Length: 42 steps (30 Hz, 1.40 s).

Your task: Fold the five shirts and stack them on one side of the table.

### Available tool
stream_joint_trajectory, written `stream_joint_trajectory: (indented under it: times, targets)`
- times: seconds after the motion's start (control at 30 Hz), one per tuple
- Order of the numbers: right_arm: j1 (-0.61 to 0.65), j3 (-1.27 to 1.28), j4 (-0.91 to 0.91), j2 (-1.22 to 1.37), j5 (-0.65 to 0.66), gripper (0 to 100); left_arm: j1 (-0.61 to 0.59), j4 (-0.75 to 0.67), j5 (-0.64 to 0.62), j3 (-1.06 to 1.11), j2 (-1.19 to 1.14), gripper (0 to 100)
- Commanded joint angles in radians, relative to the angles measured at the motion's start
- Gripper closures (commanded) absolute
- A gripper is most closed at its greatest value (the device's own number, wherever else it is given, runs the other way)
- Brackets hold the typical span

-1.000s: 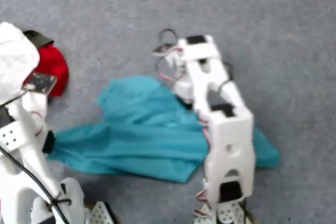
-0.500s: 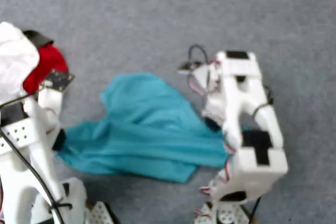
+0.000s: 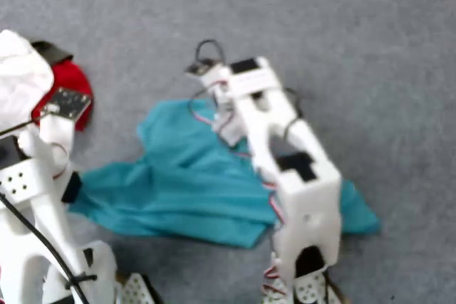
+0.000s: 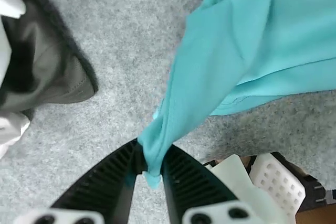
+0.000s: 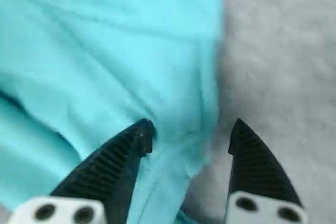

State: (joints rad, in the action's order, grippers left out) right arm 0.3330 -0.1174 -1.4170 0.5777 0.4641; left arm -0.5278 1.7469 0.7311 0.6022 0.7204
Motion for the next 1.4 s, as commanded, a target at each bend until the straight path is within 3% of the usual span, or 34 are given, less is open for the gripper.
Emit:
stream_joint_trajectory:
  times: [0.0,0.07,0.33,0.63,0.77,0.83,1.0,1.37]
  targets:
    - [0.012,-0.113,-0.037,0.117,-0.009,87.7,-0.048,0.011,-0.005,-0.047,0.017,97]
    - [0.009,-0.160,-0.112,0.136,-0.009,99.2,-0.071,0.011,0.008,-0.048,0.017,97]
    - [-0.031,-0.001,-0.232,-0.002,0.061,98.5,-0.096,0.012,0.043,-0.101,0.017,97]
    - [-0.023,0.398,-0.146,-0.289,0.152,98.2,-0.096,0.012,0.044,-0.194,0.006,97]
    - [0.006,0.464,-0.146,-0.300,0.150,87.0,-0.097,0.012,0.044,-0.255,0.015,97]
    - [0.041,0.475,-0.140,-0.305,0.152,82.2,-0.110,0.012,0.044,-0.297,0.017,97]
    - [0.153,0.475,-0.146,-0.386,0.152,81.8,-0.232,0.015,0.110,-0.412,0.015,97]
    - [0.063,0.140,-0.258,-0.541,0.146,81.8,-0.374,0.015,0.241,-0.404,0.017,97]
